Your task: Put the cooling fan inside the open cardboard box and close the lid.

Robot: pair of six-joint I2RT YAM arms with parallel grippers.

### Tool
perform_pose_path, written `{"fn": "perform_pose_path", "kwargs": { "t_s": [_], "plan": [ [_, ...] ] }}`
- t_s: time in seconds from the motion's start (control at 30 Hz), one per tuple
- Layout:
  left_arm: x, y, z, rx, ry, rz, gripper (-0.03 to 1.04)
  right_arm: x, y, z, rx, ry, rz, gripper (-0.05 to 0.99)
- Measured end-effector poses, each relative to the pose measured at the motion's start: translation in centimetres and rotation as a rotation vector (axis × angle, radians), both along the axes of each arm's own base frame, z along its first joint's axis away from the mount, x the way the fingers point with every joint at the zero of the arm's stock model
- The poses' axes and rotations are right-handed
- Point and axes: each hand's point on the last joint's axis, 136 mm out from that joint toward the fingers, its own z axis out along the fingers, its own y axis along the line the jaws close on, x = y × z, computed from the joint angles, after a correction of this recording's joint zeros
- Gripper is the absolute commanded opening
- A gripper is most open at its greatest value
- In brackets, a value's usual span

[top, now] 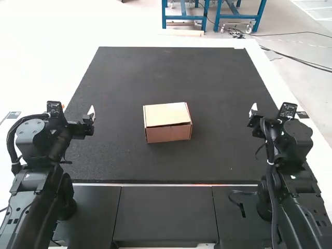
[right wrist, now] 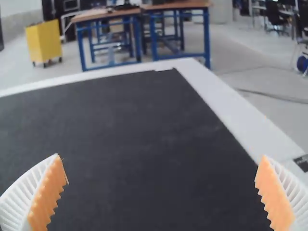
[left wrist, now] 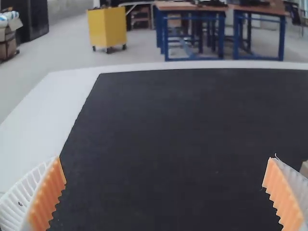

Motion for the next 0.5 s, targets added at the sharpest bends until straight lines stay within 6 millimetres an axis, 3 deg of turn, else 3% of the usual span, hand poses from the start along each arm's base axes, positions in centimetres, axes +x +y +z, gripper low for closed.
{"fn": "perform_pose_path", "kwargs": {
  "t_s": [0.07, 0.5],
  "plan": [
    [0.0, 0.01, -0.01, 0.002, 0.0, 0.0, 0.97, -0.02, 0.08, -0.8, 0.004, 0.032, 0.004, 0.91],
    [0.0, 0.01, -0.04, 0.003, 0.001, 0.0, 0.97, -0.01, 0.15, -0.77, 0.013, 0.03, 0.008, 0.91]
  ]
}}
